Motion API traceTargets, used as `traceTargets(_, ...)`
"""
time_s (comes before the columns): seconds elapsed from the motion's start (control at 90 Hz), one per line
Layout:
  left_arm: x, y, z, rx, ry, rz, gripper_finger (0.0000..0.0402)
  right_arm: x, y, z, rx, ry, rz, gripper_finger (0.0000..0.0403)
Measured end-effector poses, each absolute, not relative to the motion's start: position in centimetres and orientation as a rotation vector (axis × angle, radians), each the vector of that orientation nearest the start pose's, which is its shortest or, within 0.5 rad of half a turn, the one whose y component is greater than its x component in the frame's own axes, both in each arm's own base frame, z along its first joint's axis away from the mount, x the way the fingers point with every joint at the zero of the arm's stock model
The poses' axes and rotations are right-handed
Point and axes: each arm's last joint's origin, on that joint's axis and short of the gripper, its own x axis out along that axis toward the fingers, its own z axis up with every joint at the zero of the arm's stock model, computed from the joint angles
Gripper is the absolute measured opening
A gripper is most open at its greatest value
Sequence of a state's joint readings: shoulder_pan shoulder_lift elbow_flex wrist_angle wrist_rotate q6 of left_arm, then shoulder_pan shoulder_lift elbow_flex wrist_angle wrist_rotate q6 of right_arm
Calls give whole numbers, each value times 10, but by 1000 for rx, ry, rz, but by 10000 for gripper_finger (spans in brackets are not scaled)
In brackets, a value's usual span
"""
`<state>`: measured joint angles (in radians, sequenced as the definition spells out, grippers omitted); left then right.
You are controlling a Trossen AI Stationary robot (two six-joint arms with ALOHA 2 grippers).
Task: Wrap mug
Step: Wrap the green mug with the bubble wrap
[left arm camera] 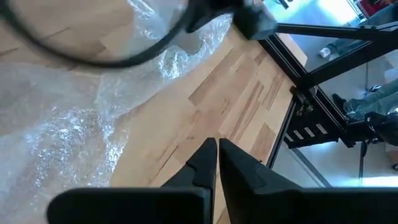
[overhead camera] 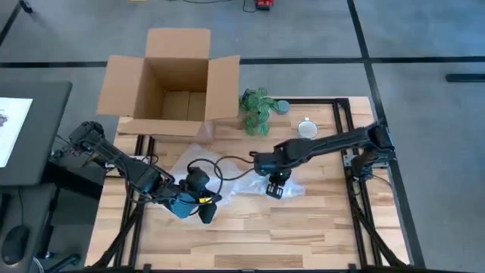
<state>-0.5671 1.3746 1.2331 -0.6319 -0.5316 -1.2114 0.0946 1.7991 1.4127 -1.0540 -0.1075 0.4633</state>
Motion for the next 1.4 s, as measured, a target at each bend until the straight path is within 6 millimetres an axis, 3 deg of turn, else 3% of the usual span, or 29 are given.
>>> traceTargets(0.256, 249, -141, 322, -759, 574, 354, 0, 358, 38, 191, 363, 1501, -158, 0)
traceTargets(0.433, 249, -141, 322, -756, 576, 356, 0, 362, 39, 186, 361, 1505, -158, 0)
traceTargets(0.589, 249, -141, 322, -757, 576, 355, 0, 361, 37, 206, 356, 1497, -167, 0)
traceTargets(0.911, 249, -141, 322, -733, 579, 347, 0, 348, 31, 276, 383, 1324, -126, 5)
traceTargets(1.044, 249, -141, 322, -728, 580, 346, 0, 338, 23, 294, 406, 1272, -136, 42)
traceTargets(1.2, 249, -141, 322, -720, 581, 343, 0, 339, 17, 296, 360, 1243, -104, 112)
traceTargets(1.4, 249, -141, 322, -710, 583, 340, 0, 353, 10, 264, 186, 1282, -14, 200)
